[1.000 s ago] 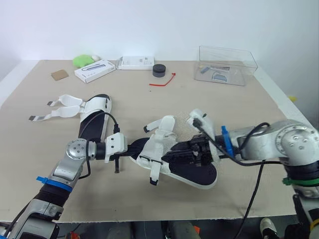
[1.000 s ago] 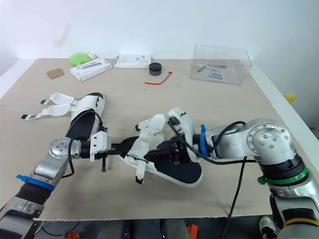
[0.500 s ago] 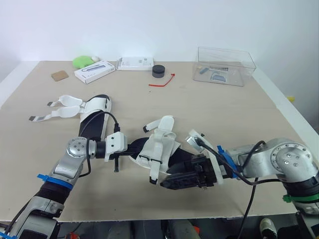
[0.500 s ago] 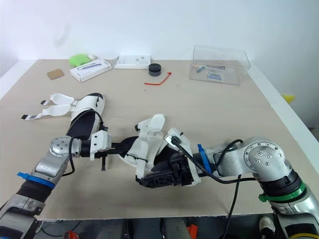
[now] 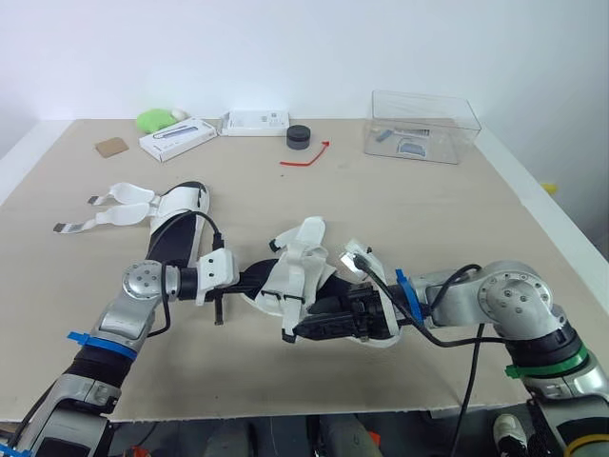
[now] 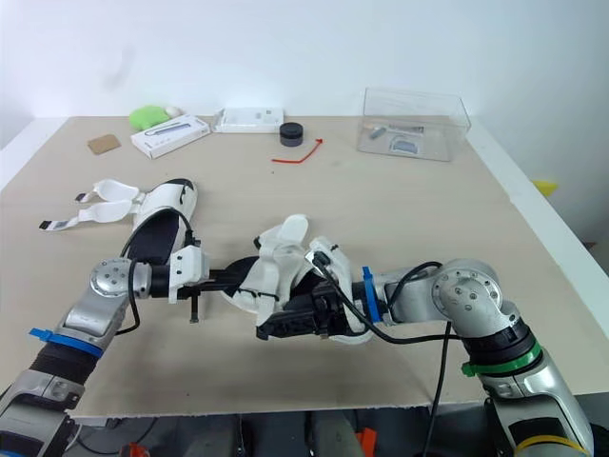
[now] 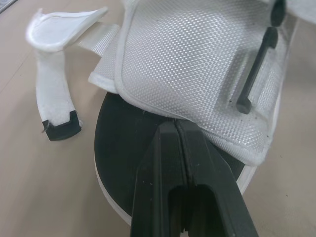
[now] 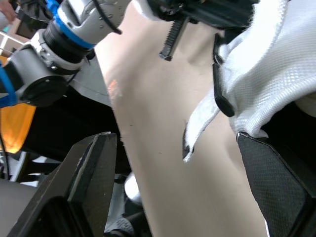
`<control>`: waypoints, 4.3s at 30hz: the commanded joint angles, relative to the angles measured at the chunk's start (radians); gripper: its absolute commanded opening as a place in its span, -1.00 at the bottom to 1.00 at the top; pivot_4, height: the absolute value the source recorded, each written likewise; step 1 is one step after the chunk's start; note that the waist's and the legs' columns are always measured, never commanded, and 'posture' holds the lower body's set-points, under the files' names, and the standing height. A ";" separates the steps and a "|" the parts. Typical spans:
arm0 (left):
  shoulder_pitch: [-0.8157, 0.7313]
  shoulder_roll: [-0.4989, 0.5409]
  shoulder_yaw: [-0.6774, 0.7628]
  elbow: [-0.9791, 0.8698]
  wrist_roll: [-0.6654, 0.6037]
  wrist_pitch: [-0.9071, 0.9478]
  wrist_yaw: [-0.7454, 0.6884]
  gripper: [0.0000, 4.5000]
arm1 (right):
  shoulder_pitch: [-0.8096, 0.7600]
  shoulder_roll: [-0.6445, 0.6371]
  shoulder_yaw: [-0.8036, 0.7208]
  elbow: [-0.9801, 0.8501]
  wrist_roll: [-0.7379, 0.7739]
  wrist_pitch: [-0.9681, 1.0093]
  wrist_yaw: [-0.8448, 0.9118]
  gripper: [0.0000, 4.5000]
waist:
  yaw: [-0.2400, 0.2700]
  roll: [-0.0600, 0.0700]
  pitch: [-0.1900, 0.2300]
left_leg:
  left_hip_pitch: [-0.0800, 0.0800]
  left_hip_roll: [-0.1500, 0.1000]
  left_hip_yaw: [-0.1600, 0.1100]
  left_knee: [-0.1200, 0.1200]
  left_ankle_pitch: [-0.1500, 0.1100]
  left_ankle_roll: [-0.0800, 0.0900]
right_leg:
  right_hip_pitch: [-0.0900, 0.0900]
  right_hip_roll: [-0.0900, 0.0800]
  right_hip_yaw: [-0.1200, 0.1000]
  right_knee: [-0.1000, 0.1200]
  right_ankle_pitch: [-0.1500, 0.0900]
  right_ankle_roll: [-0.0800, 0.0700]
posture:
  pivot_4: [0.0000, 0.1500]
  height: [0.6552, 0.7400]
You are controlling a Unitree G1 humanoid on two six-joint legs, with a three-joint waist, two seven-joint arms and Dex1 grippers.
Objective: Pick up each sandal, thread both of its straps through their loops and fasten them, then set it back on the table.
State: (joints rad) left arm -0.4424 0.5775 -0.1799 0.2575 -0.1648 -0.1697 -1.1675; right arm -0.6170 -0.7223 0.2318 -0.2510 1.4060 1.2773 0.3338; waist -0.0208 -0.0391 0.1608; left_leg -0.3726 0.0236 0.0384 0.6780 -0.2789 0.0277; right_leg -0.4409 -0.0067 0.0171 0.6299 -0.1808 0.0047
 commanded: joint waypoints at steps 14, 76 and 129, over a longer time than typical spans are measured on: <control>0.011 -0.002 -0.025 0.008 0.029 0.020 -0.004 -1.00 | -0.069 0.050 -0.043 0.059 -0.269 0.031 0.186 0.85 | 0.000 0.000 0.000 | 0.000 0.001 0.000 0.000 0.000 0.000 | 0.000 0.001 0.000 0.000 0.001 -0.001 | 1.00 1.00; 0.027 -0.006 -0.046 0.002 0.044 0.027 -0.009 -1.00 | 0.064 -0.232 -0.015 -0.388 -0.392 0.004 0.560 0.69 | 0.001 0.001 0.000 | -0.002 -0.002 -0.001 -0.002 -0.001 -0.001 | -0.001 -0.002 -0.002 -0.001 -0.004 0.002 | 1.00 1.00; 0.041 -0.006 -0.040 0.000 0.040 0.019 0.012 -1.00 | 0.059 0.026 0.306 0.129 -1.540 -1.912 0.803 -0.96 | 0.004 0.001 0.000 | 0.004 -0.003 0.005 -0.002 -0.001 -0.003 | 0.000 -0.001 0.002 0.002 -0.002 0.000 | 1.00 1.00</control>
State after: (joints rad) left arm -0.4286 0.5648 -0.1907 0.2439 -0.1593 -0.1732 -1.1465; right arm -0.5584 -0.7007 0.5498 -0.1142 -0.1607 -0.6352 1.1361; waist -0.0172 -0.0379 0.1607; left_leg -0.3683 0.0203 0.0437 0.6759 -0.2795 0.0246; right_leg -0.4405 -0.0079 0.0189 0.6316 -0.1831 0.0049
